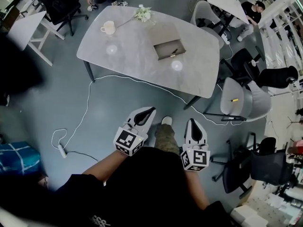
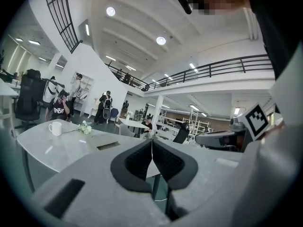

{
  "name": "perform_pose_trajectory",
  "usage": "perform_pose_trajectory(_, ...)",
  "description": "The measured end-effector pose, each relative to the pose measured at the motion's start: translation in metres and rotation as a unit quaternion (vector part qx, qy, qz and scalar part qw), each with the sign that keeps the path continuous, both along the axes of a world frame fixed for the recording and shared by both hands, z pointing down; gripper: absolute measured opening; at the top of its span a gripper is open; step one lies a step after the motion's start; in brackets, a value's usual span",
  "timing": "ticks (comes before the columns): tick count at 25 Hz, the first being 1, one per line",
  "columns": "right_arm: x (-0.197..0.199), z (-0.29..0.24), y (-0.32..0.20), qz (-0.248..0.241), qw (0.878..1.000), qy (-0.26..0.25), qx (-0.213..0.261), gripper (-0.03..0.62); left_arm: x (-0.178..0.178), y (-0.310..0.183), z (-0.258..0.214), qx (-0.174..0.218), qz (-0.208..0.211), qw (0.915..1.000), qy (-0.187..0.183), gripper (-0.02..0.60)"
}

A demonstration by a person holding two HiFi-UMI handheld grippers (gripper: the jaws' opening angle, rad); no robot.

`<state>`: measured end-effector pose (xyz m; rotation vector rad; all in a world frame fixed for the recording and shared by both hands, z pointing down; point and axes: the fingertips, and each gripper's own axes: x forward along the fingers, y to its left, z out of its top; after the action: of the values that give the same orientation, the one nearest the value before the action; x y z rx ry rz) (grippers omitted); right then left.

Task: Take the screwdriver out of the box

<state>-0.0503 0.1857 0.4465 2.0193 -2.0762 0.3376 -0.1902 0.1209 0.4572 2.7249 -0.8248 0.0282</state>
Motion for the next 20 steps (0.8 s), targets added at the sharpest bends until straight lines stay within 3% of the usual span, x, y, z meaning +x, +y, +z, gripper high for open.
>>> perform_pose_trajectory(8, 0.059, 0.025, -0.069, -0.009, 0.999, -0.033, 0.003, 0.005, 0.058, -0.062, 0.016, -0.004, -0.010, 0.9995, -0.028, 0.017)
perform_pose_trajectory(13, 0.115, 0.021, -0.134, -0.022, 0.999, -0.046, -0.004, 0.005, 0.096, -0.133, 0.007, -0.011, -0.054, 0.9971, -0.052, 0.017)
perform_pose_trajectory(20, 0.167, 0.034, -0.193, -0.055, 0.995, -0.076, -0.023, 0.005, 0.158, -0.202, 0.013, -0.019, -0.074, 0.9949, -0.066, 0.017)
